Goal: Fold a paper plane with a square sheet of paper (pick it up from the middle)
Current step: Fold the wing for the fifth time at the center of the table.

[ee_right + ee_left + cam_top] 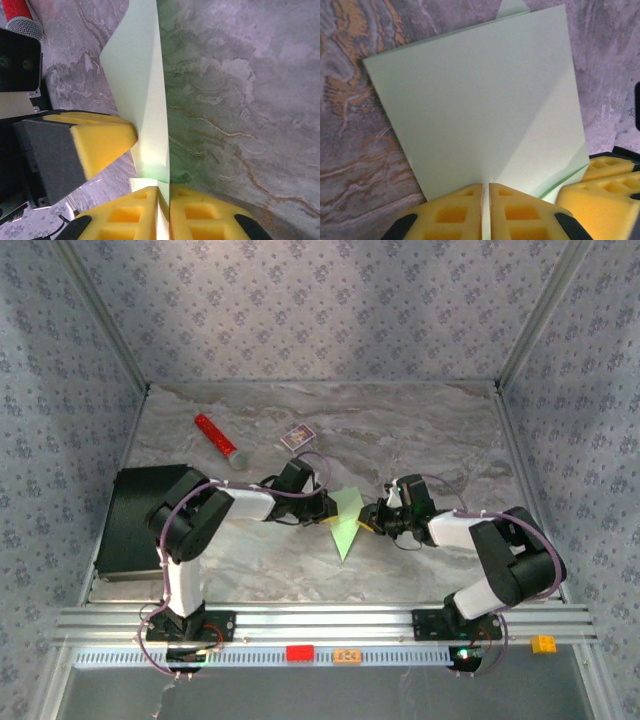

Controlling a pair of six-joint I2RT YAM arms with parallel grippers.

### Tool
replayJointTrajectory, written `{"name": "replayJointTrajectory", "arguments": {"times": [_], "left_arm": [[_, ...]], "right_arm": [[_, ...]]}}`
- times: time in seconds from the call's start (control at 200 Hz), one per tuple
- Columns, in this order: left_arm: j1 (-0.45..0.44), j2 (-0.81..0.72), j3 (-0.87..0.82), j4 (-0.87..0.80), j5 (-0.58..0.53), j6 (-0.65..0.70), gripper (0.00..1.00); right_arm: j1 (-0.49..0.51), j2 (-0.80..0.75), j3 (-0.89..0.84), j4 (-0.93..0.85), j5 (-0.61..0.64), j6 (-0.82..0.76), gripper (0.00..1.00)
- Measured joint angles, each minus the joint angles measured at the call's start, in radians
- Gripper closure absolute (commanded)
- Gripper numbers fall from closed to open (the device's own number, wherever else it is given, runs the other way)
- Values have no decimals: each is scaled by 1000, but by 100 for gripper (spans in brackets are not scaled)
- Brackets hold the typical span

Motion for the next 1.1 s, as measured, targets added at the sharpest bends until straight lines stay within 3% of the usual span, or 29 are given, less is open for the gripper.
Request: {"name": "replayJointTrajectory", "arguments": {"times": [0.275, 0.62, 0.884, 1.099], "left_arm": [[0, -78, -20, -10, -12, 0, 85], [-24, -86, -26, -17, -18, -27, 87], [-55, -29, -13, -23, -19, -34, 91], [-56, -1, -6, -36, -18, -29, 97]], "right_arm": [[37, -2, -31, 24, 66, 71, 92], [130, -102, -80, 16, 259, 275, 91], [134, -109, -100, 26, 280, 323, 89], [131, -110, -106, 57, 252, 316, 81]]}}
